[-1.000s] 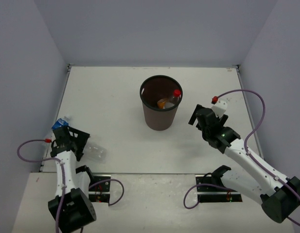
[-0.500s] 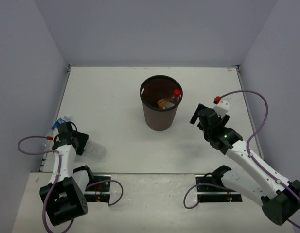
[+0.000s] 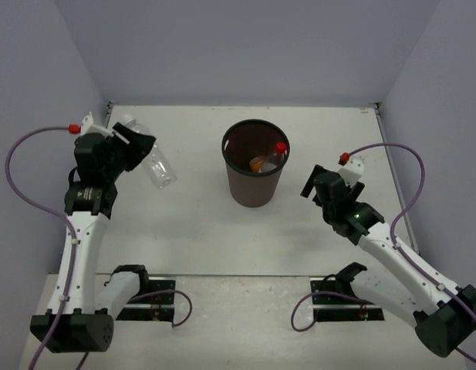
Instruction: Put the plastic bottles in the bin
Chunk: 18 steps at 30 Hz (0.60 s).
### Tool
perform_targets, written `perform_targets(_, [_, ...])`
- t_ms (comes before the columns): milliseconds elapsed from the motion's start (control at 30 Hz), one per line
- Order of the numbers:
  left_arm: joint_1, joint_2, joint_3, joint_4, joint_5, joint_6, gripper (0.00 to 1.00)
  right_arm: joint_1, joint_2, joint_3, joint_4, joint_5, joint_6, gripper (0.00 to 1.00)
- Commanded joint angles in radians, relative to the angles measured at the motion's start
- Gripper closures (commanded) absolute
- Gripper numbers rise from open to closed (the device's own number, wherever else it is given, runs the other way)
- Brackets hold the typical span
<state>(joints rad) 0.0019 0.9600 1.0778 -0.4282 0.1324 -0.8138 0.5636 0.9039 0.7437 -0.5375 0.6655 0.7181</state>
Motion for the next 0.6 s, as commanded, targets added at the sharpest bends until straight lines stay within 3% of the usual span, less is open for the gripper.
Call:
perform_targets(0, [-0.382,0.218,0.341,0.155,-0.116,0.187,0.84,-0.004,-0.013,-0.003,0.021,0.036,0.015,0.01])
perform_targets(100, [-0.607,0.378,0.569,0.159,-0.266,0.356,0.87,-0.005,-0.023,-0.005,0.021,0.041,0.010,0.01])
perform_targets(200, [-0.708,0.544,0.710,0.212,-0.285,0.519,0.87,-0.006,-0.040,-0.012,0.022,0.031,0.009,0.01])
perform_targets(467, [-0.719,0.690,0.696,0.376,-0.279,0.740,0.83,-0.010,-0.071,-0.025,0.048,0.003,-0.009,0.01])
perform_targets(567, [-0.723,0.702,0.626,0.404,-0.281,0.794,0.76,-0.010,-0.071,-0.026,0.047,0.005,-0.009,0.01])
